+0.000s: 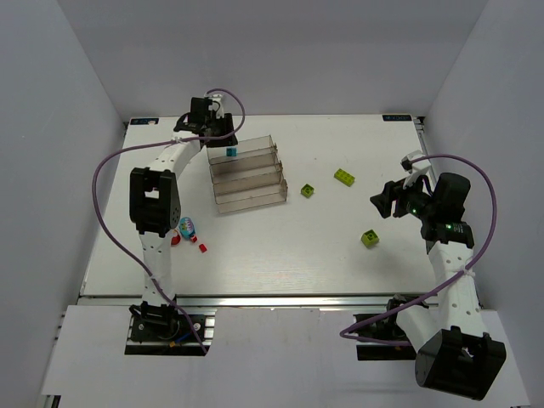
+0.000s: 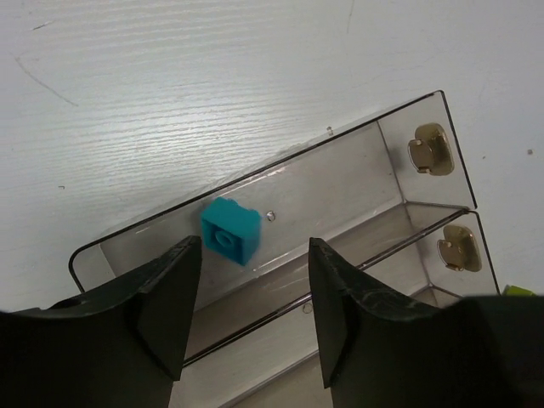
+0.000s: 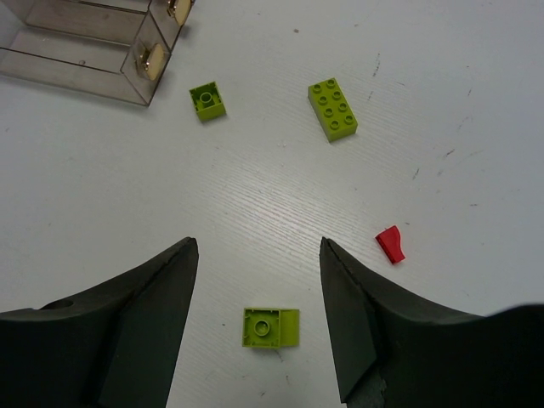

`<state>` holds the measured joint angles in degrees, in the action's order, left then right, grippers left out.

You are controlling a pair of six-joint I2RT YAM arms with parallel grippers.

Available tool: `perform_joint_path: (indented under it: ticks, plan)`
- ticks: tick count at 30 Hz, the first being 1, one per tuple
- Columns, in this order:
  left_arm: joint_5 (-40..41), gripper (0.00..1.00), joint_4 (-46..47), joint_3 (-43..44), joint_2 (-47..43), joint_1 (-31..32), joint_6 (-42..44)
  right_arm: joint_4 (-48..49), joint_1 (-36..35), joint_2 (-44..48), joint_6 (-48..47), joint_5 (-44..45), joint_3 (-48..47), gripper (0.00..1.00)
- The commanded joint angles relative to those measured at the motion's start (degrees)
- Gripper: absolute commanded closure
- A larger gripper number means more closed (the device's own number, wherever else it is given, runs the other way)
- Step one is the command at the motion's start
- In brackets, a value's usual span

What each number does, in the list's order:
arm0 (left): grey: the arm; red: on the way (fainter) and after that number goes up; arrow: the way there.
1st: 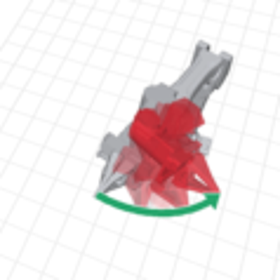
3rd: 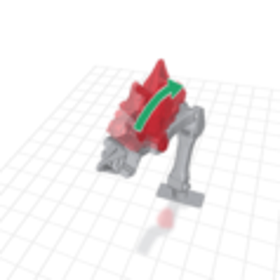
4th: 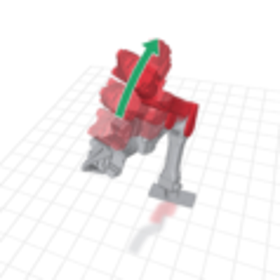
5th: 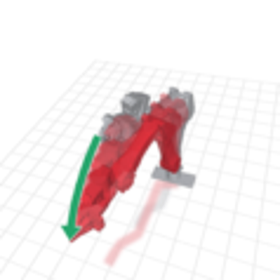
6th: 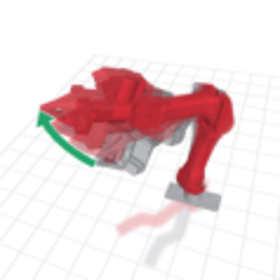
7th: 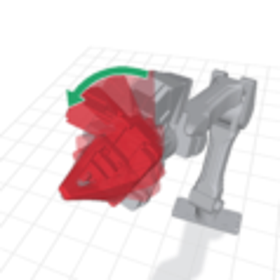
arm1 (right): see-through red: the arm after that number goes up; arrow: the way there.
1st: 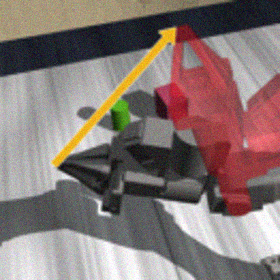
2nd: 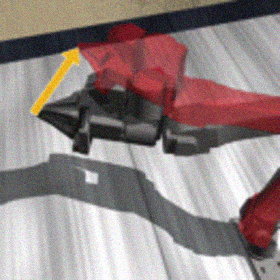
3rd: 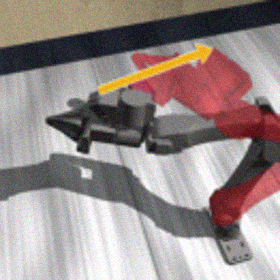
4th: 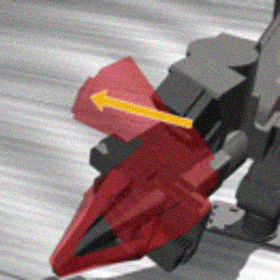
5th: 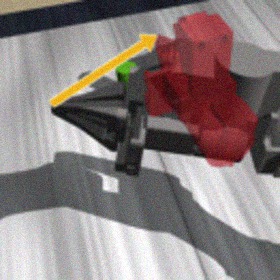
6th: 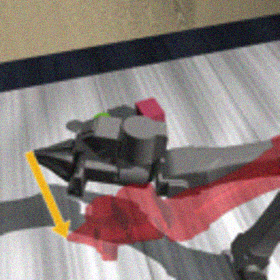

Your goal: Sort the legos into containers by color

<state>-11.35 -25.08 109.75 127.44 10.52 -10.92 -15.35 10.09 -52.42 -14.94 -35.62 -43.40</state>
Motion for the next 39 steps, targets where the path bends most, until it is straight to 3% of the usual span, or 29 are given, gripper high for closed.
perform_joint_path:
  ticks: [1,3,6,8,9,10,12,13,14,15,18,20,21,22,24,26,29,32,35,36,39]
  plan:
    - [1.42,0.36,-0.76,2.57,-0.79,0.20,0.02,0.68,-0.07,0.57,0.35,-1.21,-2.04,0.35]
    - [1.60,0.30,-0.93,2.83,-0.96,0.20,0.02,0.50,0.02,0.66,0.26,-1.47,-1.96,0.34]
    - [1.25,0.29,-1.02,2.66,-2.10,0.20,-0.85,0.06,-0.07,0.83,-0.61,-2.53,-1.87,0.33]
    - [0.64,0.38,-0.94,1.52,-3.68,0.20,-1.73,0.06,-0.15,1.01,-3.07,-6.12,-0.82,0.33]
    - [-0.85,0.44,0.02,0.21,-6.73,0.20,-3.30,0.32,-0.33,1.01,-4.91,-8.92,-0.12,0.33]
    - [-1.73,0.70,0.90,-1.54,-9.03,-0.32,-4.36,0.33,-0.85,0.75,-7.19,-15.91,0.76,0.36]
    - [-4.36,0.99,4.05,-9.70,-16.99,-1.03,-7.43,-2.03,-2.43,-0.13,-17.19,-22.80,1.82,0.46]
    - [-4.64,1.00,5.21,-13.39,-20.18,-1.55,-8.32,-3.61,-3.83,-0.48,-20.36,-29.70,1.30,0.48]
    - [-4.38,1.00,6.96,-21.34,-23.60,-1.56,-8.77,-7.63,-5.41,-2.31,-27.79,-32.65,0.34,0.52]
    - [-3.42,1.00,9.15,-24.99,-27.12,-1.56,-8.94,-8.37,-6.56,-3.72,-29.08,-33.98,-2.02,0.54]
    - [1.14,0.97,8.74,-36.40,-39.52,-2.87,-10.34,-3.39,-16.74,-8.74,-24.72,-26.55,-4.93,0.56]
    - [6.42,0.76,6.55,-40.39,-47.26,-3.66,-11.58,0.65,-24.64,-12.08,-21.91,-19.42,-7.22,0.53]
    - [7.74,0.50,3.32,-43.19,-49.02,-4.28,-12.37,2.07,-26.24,-13.31,-17.19,-17.58,-7.92,0.51]
    - [9.84,0.37,1.46,-44.27,-50.43,-4.28,-12.81,3.04,-28.96,-15.67,-14.53,-14.77,-9.24,0.45]
    - [12.48,0.27,-6.18,-45.59,-52.46,-4.28,-14.73,7.52,-31.87,-17.44,-8.03,-11.60,-10.12,0.41]
    - [16.70,0.25,-11.54,-46.03,-51.94,-4.28,-15.80,9.98,-32.58,-18.33,-1.86,-7.03,-10.13,0.28]
    - [23.19,0.25,-20.34,-46.47,-51.15,-4.28,-20.27,9.30,-32.85,-17.98,2.01,1.15,-11.44,0.21]
    - [21.56,0.26,-19.06,-50.77,-53.16,-4.28,-22.13,9.99,-32.76,-17.10,5.25,4.32,-11.54,0.20]
    - [22.51,0.31,-19.82,-52.54,-53.52,-4.28,-24.23,11.13,-32.59,-16.75,7.46,9.06,-10.92,0.41]
    - [23.91,0.32,-19.92,-52.71,-52.39,-4.28,-25.02,11.22,-32.59,-16.75,7.56,10.81,-10.57,0.57]
    - [24.10,0.39,-18.34,-54.29,-50.28,-4.28,-24.59,10.87,-31.89,-16.40,7.82,13.03,-10.04,0.67]
